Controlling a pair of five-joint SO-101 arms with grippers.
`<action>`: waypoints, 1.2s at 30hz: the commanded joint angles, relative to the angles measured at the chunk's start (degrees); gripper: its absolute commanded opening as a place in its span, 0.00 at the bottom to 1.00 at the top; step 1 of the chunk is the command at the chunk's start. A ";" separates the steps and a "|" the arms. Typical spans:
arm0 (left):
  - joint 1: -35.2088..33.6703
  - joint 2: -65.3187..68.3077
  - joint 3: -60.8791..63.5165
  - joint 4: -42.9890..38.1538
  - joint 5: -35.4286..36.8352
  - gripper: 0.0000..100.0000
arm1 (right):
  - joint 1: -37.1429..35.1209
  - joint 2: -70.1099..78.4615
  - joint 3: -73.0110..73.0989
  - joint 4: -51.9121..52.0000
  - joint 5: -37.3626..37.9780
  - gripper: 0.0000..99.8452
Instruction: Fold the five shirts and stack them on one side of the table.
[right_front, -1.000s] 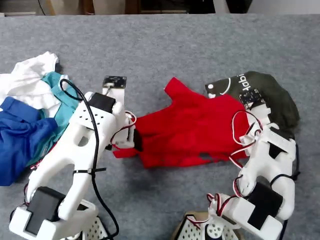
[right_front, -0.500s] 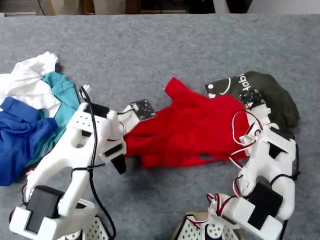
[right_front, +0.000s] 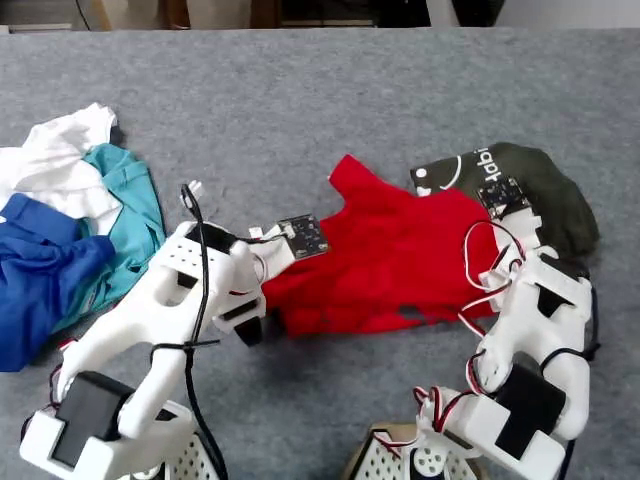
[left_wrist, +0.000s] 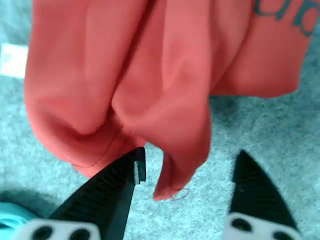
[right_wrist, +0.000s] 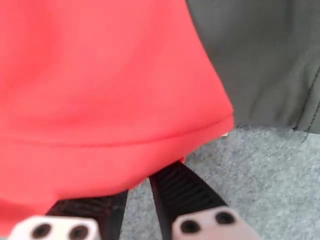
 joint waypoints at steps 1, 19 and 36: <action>1.58 -0.84 -1.41 -0.44 -0.44 0.18 | -1.27 -1.98 0.13 -1.05 -0.70 0.00; 2.20 -0.84 -6.33 0.70 6.51 0.02 | -1.27 -1.98 0.13 -1.05 -0.70 0.00; -1.32 -29.23 -26.46 35.69 6.15 0.02 | -12.00 -16.84 -2.77 14.51 -4.31 0.00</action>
